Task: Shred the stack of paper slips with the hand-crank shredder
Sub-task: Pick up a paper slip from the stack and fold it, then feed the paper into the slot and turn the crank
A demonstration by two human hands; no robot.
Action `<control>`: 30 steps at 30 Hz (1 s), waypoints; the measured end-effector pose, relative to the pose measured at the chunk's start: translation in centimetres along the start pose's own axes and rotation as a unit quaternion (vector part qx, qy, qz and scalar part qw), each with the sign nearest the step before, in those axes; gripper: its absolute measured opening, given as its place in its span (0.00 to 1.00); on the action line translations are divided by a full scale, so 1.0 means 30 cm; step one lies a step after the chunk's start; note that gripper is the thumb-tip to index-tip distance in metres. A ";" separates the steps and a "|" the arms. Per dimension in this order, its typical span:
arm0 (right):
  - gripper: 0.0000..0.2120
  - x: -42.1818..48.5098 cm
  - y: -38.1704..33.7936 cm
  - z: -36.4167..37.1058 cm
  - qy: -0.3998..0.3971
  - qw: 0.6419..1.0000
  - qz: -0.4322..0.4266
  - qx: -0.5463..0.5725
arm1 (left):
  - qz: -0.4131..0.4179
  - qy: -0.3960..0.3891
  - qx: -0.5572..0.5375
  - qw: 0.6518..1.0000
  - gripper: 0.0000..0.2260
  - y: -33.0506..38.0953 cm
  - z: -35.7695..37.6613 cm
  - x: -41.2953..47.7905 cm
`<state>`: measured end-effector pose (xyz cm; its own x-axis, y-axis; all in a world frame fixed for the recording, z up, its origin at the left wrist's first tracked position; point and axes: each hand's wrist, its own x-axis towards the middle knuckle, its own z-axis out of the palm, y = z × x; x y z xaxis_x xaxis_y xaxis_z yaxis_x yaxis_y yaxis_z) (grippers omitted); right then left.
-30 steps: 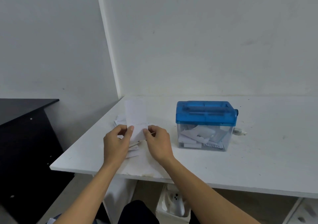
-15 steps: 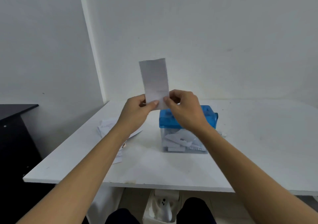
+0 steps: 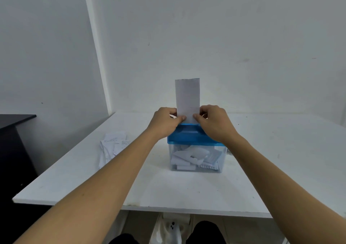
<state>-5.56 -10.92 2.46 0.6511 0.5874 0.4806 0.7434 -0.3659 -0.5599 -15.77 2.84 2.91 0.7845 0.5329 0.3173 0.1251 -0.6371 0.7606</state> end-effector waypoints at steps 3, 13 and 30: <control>0.07 0.001 0.007 0.006 -0.010 0.999 0.004 -0.031 | -0.007 -0.019 0.012 1.000 0.12 -0.017 -0.008 0.002; 0.07 0.006 0.001 0.025 -0.018 0.996 0.018 -0.090 | -0.011 -0.053 0.078 0.996 0.04 -0.016 -0.015 0.022; 0.11 -0.107 0.079 -0.060 0.143 0.985 0.026 0.098 | -0.023 0.033 -0.092 0.995 0.04 -0.049 0.104 -0.008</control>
<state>-5.61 -14.99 0.80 0.7253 0.3347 0.6016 0.6818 -0.2278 -0.6952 -14.24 1.92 -0.04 0.7379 0.5986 0.3118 0.0412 -0.5011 0.8644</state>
